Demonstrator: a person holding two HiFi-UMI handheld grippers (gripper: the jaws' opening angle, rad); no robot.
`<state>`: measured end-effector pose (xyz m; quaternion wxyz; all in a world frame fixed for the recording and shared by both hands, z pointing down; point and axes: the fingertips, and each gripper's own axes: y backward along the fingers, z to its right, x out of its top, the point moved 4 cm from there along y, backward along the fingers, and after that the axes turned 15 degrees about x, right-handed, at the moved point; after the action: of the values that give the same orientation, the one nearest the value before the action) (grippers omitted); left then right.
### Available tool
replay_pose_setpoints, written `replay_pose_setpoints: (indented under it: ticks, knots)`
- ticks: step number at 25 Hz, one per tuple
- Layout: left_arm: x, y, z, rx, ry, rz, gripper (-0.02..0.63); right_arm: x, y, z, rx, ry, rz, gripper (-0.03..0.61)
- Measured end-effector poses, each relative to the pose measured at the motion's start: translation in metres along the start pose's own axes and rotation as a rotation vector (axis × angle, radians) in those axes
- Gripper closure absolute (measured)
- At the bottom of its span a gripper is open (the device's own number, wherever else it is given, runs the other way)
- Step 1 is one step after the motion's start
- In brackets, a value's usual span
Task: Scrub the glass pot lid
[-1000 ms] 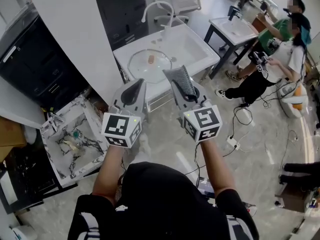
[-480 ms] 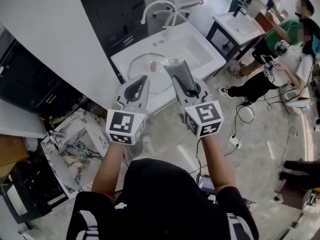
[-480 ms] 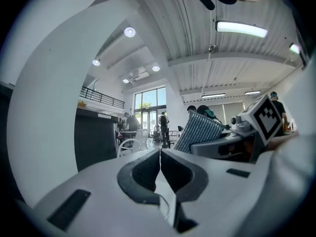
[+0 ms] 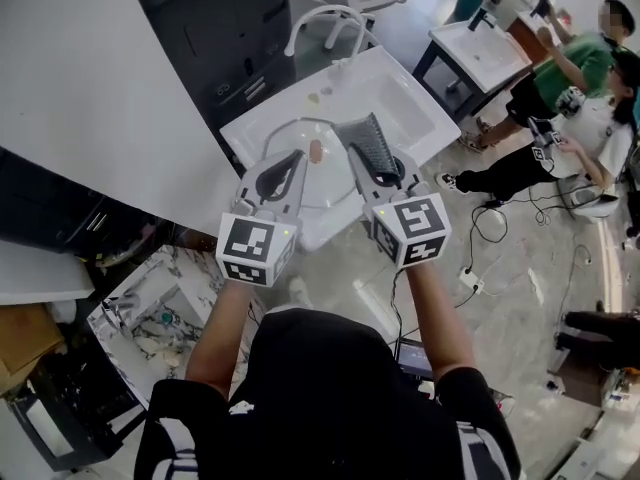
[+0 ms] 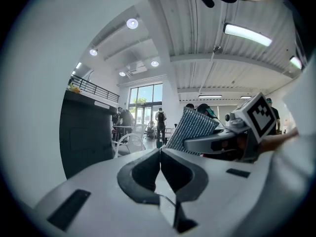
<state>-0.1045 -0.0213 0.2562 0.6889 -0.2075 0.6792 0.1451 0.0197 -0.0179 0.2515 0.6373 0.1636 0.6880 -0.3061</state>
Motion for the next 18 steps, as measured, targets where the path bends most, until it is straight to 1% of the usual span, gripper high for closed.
replay_pose_setpoints:
  ticks: [8,12,18]
  knots:
    - [-0.011,-0.03,-0.035,-0.036,0.042,-0.023,0.607,-0.001,-0.04,0.008,-0.026,-0.005,-0.025,0.514]
    - [-0.024,-0.038,-0.037,-0.061,0.054,-0.047,0.607,-0.008,-0.046,0.013,-0.038,-0.005,-0.051,0.512]
    - [-0.035,-0.05,-0.034,-0.077,0.061,-0.078,0.607,-0.017,-0.048,0.028,-0.05,-0.025,-0.07,0.512]
